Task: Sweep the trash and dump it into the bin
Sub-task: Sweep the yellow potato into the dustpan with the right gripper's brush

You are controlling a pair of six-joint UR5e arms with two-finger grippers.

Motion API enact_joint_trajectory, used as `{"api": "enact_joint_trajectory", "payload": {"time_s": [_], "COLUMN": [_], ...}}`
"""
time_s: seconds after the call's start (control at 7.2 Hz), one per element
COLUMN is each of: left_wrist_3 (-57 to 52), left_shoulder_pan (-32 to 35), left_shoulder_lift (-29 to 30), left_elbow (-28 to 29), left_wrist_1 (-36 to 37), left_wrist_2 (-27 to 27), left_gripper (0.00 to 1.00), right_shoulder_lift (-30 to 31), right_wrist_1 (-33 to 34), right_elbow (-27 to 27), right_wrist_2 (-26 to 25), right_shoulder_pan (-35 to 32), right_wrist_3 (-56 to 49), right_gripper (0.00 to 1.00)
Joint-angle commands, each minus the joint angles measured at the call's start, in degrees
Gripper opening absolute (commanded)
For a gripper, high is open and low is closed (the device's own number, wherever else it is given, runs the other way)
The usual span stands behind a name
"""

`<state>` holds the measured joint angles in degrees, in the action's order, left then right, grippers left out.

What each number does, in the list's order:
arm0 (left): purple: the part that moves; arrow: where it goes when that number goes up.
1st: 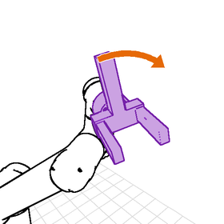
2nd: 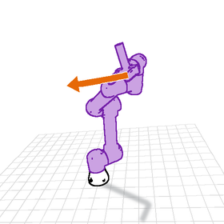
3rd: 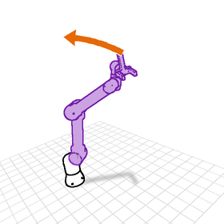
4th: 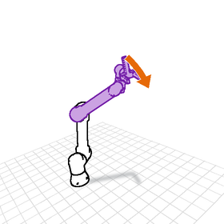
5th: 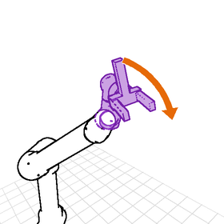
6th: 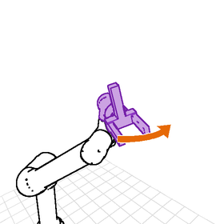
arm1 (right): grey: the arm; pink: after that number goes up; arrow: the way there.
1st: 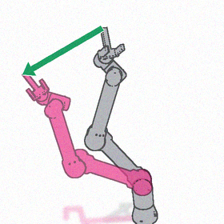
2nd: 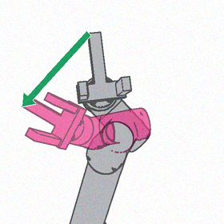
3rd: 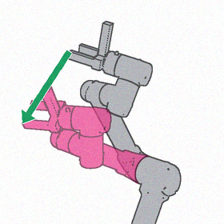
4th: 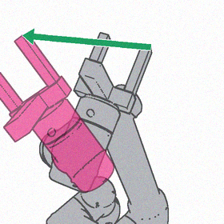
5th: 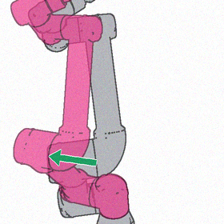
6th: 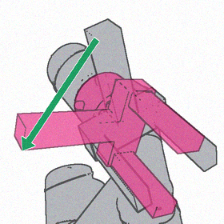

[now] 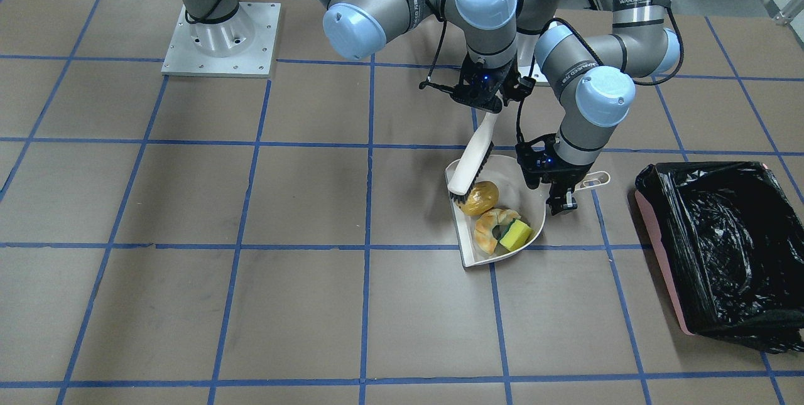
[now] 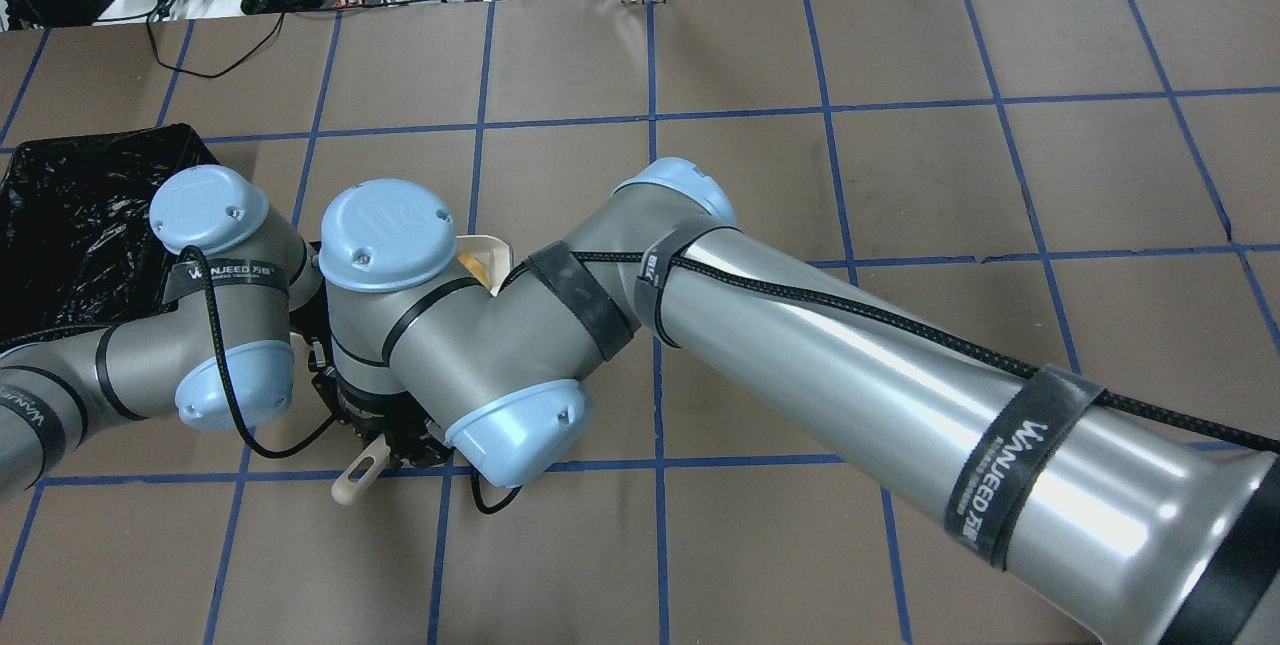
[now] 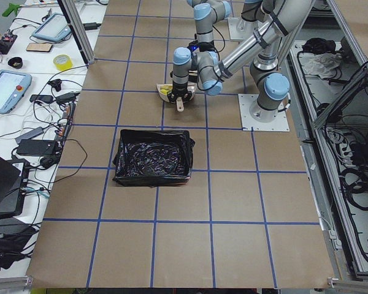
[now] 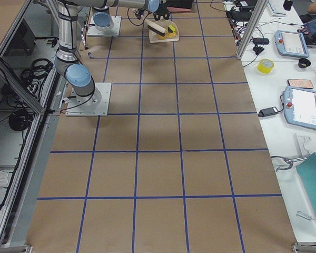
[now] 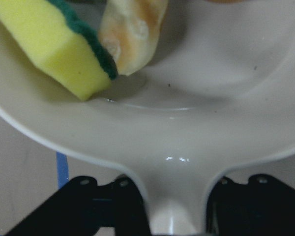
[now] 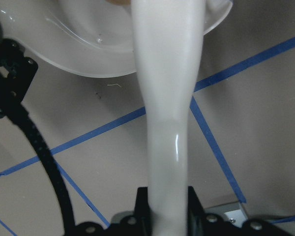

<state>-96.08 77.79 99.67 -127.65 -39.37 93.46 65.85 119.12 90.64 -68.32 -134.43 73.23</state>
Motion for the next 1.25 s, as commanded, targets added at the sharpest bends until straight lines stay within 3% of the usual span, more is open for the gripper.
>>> {"api": "enact_joint_trajectory", "payload": {"time_s": [0.0,0.28,0.42,0.83,1.11], "left_wrist_3": [0.01,0.01,0.01,0.36,0.36], "left_shoulder_pan": [0.00,-0.44,-0.79,-2.98,-9.20], "left_shoulder_lift": [0.00,-0.09,-0.09,-0.09,-0.18], "left_elbow": [0.03,0.82,1.35,2.23,4.41], "left_wrist_1": [0.00,-0.18,-0.35,-0.70,-3.50], "left_wrist_2": [-0.04,-1.60,-2.92,-6.43,-13.96], "left_gripper": [0.00,0.00,0.00,0.00,0.00], "right_shoulder_lift": [-0.11,0.50,1.46,5.06,8.14], "right_wrist_1": [-3.35,-7.31,-10.45,-20.21,-24.17], "right_elbow": [0.33,-0.02,0.07,0.50,0.94], "right_wrist_2": [-4.61,-4.89,-7.50,-17.26,-21.03], "right_shoulder_pan": [0.13,2.76,4.25,10.48,18.46], "right_wrist_3": [-0.63,-0.98,-3.68,-19.65,-36.13], "right_gripper": [0.00,0.00,0.00,0.00,0.00]}}
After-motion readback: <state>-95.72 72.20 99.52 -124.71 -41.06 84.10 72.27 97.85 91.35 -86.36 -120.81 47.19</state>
